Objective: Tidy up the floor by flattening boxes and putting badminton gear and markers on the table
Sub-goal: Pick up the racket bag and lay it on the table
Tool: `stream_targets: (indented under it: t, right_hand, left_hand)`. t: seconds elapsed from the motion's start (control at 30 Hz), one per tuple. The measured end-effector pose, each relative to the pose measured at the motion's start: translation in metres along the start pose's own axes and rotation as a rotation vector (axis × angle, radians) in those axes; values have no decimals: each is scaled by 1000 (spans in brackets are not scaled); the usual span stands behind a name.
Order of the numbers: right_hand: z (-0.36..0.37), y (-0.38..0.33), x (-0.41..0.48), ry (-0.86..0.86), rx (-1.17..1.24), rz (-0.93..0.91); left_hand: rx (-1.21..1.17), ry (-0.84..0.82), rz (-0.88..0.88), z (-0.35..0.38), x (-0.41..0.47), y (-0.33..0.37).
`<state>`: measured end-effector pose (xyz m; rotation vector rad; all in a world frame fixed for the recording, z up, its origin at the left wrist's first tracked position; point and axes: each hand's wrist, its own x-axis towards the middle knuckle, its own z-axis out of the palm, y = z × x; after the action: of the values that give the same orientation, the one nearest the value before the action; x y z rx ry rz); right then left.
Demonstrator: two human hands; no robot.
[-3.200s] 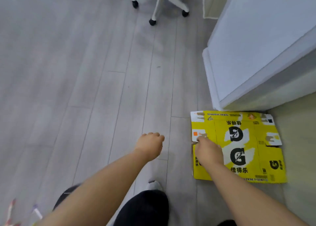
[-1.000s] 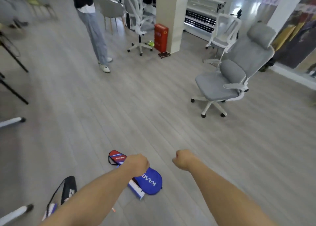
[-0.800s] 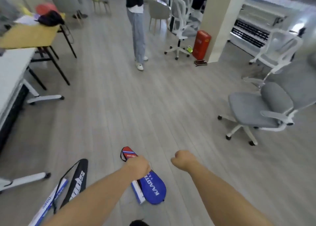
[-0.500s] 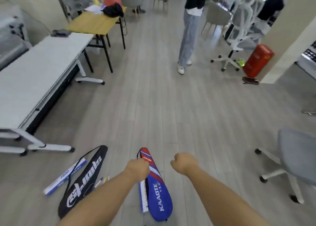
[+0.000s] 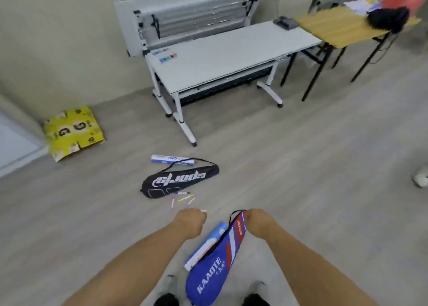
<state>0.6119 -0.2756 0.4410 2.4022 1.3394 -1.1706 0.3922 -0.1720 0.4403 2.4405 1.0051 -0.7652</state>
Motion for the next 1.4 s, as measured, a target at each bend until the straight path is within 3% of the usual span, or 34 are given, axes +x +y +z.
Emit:
stream_targets:
  t: [0.23, 0.5, 0.77, 1.03, 1.13, 1.4]
  right_hand:
    - [-2, 31, 4, -84, -259, -276]
    - [24, 52, -4, -79, -406, -414]
    - [52, 49, 29, -177, -527, -550]
    - [125, 78, 135, -126, -487, -707]
    - [176, 96, 192, -145, -481, -713]
    - [344, 152, 354, -235, -537, -697]
  left_hand:
    - [-158, 50, -263, 32, -59, 63]
    - [-259, 1, -402, 85, -80, 87]
    - [-527, -15, -613, 148, -65, 124]
    - [-802, 28, -901, 223, 34, 136]
    - [-895, 93, -896, 276, 94, 131]
    - [-1021, 68, -925, 469, 245, 104]
